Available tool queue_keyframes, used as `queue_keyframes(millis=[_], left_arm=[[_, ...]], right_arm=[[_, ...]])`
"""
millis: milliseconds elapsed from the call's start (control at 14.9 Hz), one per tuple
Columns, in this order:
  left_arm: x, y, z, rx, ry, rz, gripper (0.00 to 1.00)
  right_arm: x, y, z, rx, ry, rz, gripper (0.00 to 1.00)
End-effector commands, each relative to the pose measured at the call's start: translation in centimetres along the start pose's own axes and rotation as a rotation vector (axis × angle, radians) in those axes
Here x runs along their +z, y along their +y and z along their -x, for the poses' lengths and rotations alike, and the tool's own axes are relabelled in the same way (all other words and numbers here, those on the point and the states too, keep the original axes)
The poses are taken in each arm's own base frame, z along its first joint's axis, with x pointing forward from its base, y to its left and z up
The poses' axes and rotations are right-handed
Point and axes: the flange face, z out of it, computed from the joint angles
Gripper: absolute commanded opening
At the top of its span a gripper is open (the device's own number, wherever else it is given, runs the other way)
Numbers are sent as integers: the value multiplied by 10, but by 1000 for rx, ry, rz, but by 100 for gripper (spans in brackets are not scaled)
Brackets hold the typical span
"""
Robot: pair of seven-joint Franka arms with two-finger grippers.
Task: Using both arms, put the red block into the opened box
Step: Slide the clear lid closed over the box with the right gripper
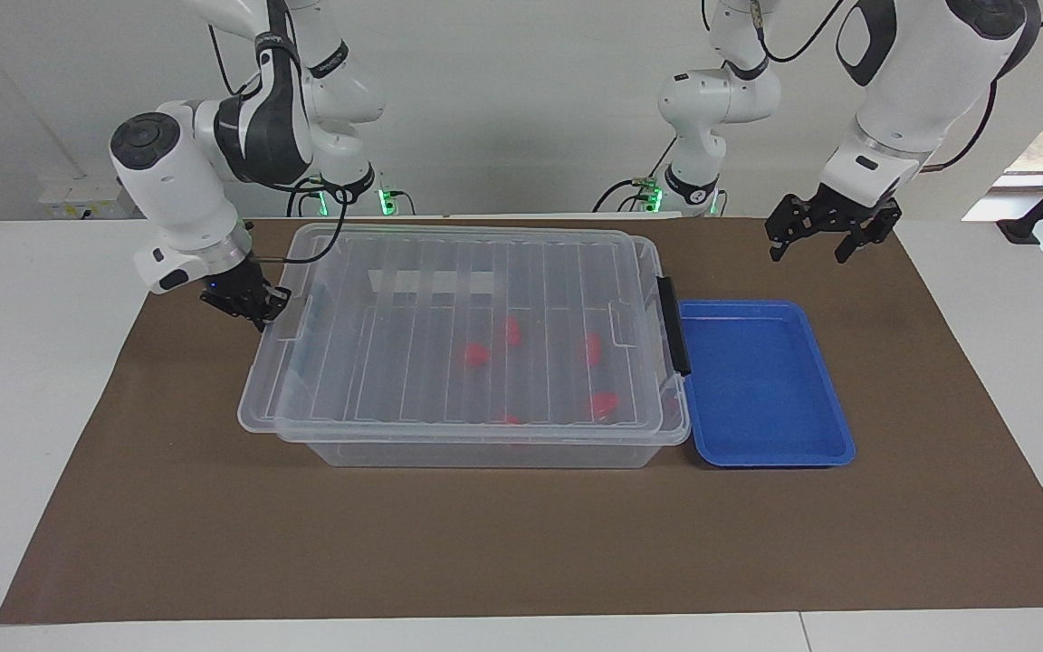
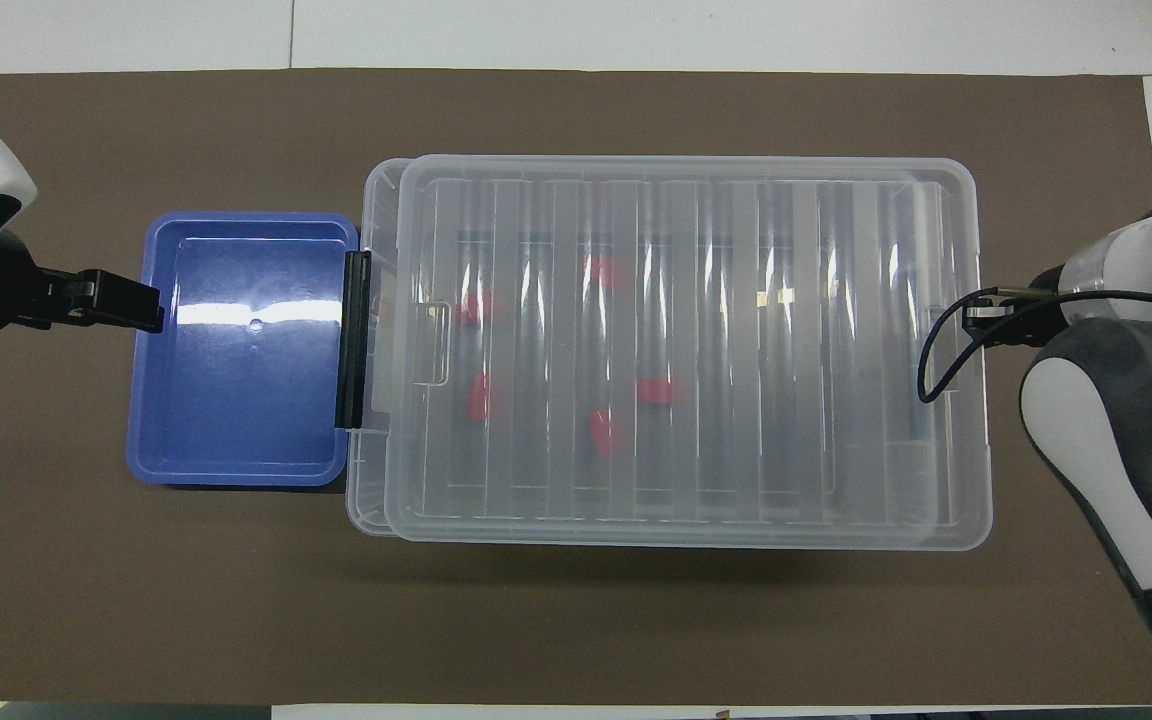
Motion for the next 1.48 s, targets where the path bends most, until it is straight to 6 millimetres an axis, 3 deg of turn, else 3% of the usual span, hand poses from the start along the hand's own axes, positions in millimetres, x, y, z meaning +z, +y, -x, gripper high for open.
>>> queue_keyframes(millis=[0,1144,1279,1413], left_arm=[[-5,-17,4,8,12,-1,100],[-7,-21,5,-9,12,-7,100],[-7,-23,5,-14,12,-7,100],[-7,-23,5,-14,12,-7,100]], right_arm=[[1,-16,9,17,8,-23,0],[-3,-28,10,-3,29,-28,0],[-16,-28,6,-20,11,-23,0],[-48,-22,2,-17,-16,-13,0]])
